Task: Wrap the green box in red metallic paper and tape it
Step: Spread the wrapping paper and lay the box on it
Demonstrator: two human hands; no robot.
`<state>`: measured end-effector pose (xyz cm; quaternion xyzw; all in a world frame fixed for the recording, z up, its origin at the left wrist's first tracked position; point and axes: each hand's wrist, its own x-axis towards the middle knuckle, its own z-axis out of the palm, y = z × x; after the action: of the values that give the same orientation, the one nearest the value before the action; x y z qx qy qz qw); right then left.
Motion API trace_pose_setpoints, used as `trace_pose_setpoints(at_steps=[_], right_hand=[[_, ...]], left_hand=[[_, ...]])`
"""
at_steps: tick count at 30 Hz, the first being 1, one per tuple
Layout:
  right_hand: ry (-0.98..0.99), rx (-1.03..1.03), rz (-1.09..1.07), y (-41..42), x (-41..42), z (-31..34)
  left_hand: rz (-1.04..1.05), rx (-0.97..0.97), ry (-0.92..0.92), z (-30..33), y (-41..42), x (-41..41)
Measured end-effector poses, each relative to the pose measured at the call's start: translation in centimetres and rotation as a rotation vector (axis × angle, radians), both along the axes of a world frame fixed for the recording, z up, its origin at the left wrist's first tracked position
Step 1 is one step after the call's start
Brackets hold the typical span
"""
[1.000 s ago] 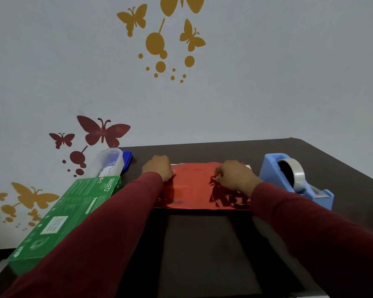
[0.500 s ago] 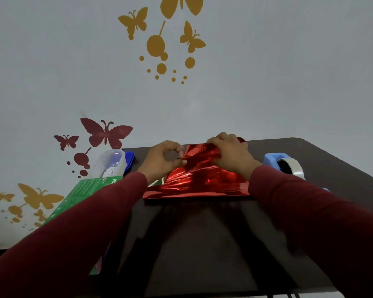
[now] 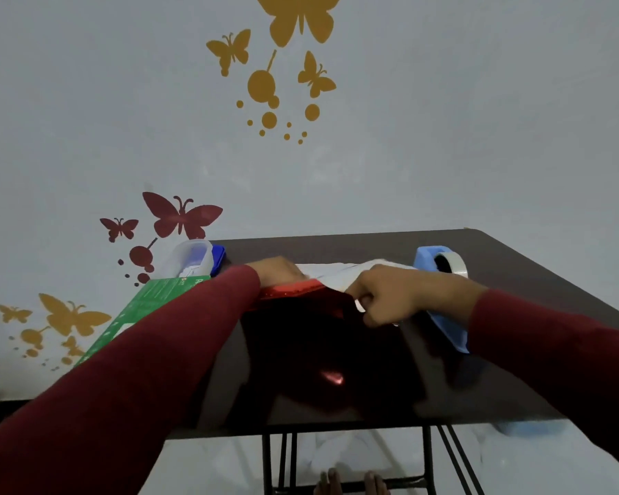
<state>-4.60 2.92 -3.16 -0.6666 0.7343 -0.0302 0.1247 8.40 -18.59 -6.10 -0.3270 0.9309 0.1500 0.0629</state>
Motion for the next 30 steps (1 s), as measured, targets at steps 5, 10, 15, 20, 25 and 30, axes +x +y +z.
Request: trace_pose_setpoints(at_steps=[5, 10, 15, 20, 25, 30], right_hand=[[-0.064, 0.314, -0.012, 1.8, 1.1, -0.6], [-0.307, 0.353, -0.114, 1.6, 1.1, 0.3], [-0.075, -0.213, -0.21, -1.3, -0.1, -2.2], [0.078, -0.052, -0.295, -2.2, -0.5, -7.3], [0.057, 0.063, -0.336, -1.5, 0.8, -8.9], [0.048, 0.084, -0.375, -2.0, 0.8, -8.4]], left_hand=[[0.029, -0.092, -0.042, -2.5, 1.2, -1.3], [0.107, -0.149, 0.124, -4.2, 1.1, -1.4], [0.092, -0.086, 0.131, -4.6, 1.0, -1.7], [0.083, -0.096, 0.169, -5.3, 0.8, -1.6], [0.142, -0.077, 0.041, -5.1, -0.3, -2.3], [0.129, -0.175, -0.059, -5.3, -1.5, -3.5]])
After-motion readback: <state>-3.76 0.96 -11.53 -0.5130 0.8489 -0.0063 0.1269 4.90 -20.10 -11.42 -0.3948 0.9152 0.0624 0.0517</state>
